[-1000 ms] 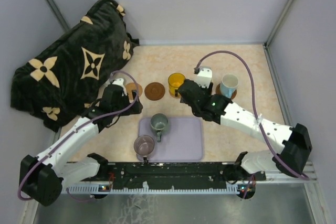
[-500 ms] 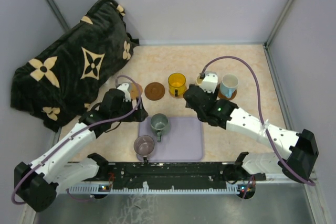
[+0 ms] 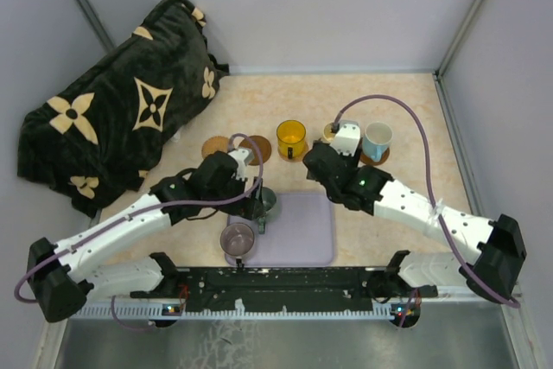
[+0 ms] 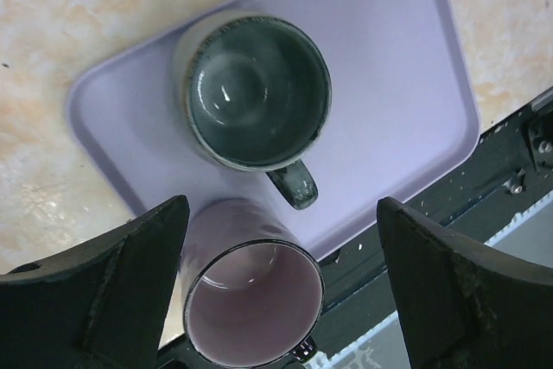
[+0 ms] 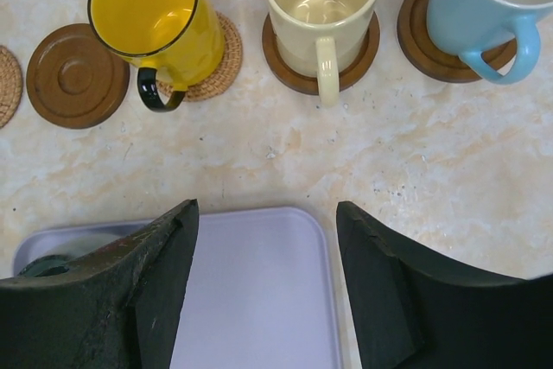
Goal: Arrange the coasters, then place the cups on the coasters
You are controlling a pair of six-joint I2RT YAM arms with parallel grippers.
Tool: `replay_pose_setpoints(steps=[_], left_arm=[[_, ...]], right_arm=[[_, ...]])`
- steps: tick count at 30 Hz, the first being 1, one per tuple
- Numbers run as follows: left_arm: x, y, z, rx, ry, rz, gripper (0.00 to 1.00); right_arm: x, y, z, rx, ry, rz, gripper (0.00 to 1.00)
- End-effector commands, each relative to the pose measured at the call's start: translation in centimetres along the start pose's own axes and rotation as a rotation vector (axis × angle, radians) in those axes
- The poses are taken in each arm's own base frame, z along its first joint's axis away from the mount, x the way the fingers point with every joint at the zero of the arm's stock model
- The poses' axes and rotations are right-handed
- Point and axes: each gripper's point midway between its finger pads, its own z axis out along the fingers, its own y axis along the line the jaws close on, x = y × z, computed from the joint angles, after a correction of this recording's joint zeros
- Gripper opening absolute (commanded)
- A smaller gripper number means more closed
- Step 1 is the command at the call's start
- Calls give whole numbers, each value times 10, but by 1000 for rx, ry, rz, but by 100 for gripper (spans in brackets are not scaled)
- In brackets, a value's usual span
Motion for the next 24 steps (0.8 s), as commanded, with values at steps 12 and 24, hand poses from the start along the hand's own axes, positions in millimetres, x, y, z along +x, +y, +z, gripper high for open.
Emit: replay_pose_setpoints(steps=[12, 24], left_arm=[[37, -9, 24, -133, 169, -19, 86], [45, -10, 50, -174, 170, -31, 76]], right_arm=[[-8, -12, -15, -47, -56, 122, 65], [-1, -21, -20, -73, -54, 134, 65]])
